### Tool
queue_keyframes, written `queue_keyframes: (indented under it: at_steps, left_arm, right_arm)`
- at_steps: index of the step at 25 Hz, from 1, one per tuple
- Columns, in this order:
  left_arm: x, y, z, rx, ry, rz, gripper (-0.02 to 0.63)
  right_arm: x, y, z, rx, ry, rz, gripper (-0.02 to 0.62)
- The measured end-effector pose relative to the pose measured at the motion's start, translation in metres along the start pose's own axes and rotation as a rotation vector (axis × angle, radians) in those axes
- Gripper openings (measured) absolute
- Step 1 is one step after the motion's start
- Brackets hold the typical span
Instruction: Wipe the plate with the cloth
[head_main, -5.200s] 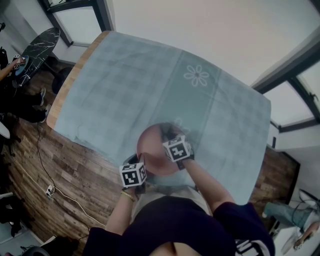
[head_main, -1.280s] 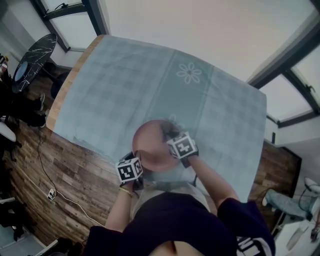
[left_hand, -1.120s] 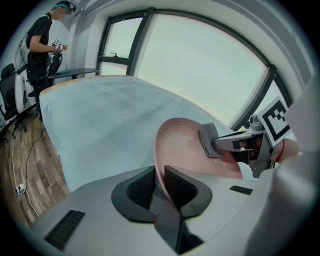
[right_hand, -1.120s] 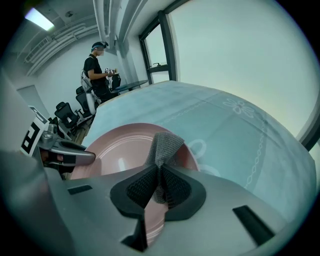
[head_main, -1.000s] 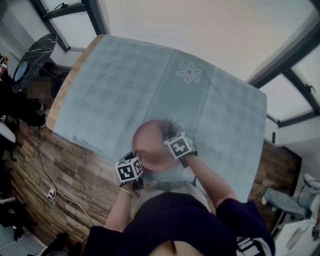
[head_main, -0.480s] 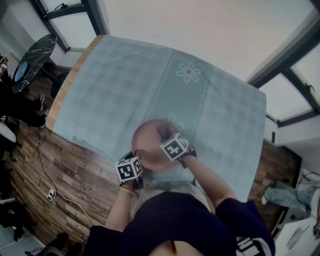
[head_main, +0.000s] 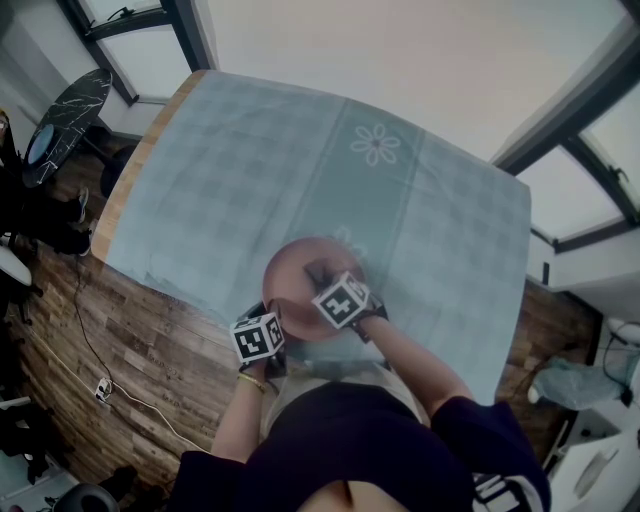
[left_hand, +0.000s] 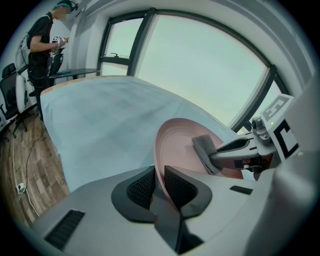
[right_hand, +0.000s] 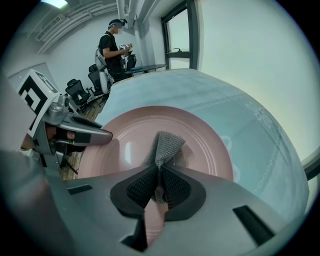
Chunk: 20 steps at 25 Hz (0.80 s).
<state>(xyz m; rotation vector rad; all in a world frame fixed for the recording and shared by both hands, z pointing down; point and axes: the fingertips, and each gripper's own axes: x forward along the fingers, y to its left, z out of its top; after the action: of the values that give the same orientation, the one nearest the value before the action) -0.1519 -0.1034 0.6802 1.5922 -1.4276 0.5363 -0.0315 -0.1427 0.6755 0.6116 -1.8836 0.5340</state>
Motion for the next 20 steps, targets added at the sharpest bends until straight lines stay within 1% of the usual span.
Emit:
queue_keyframes:
  at_steps: [12, 20]
  left_arm:
    - [0.0, 0.0, 0.001, -0.004, -0.003, -0.003, 0.069]
    - [0.001, 0.001, -0.001, -0.006, -0.001, -0.002, 0.069]
  right_arm:
    - [-0.003, 0.037, 0.007, -0.092, -0.008, 0.068, 0.032]
    - [-0.004, 0.054, 0.004, -0.132, 0.002, 0.086, 0.032]
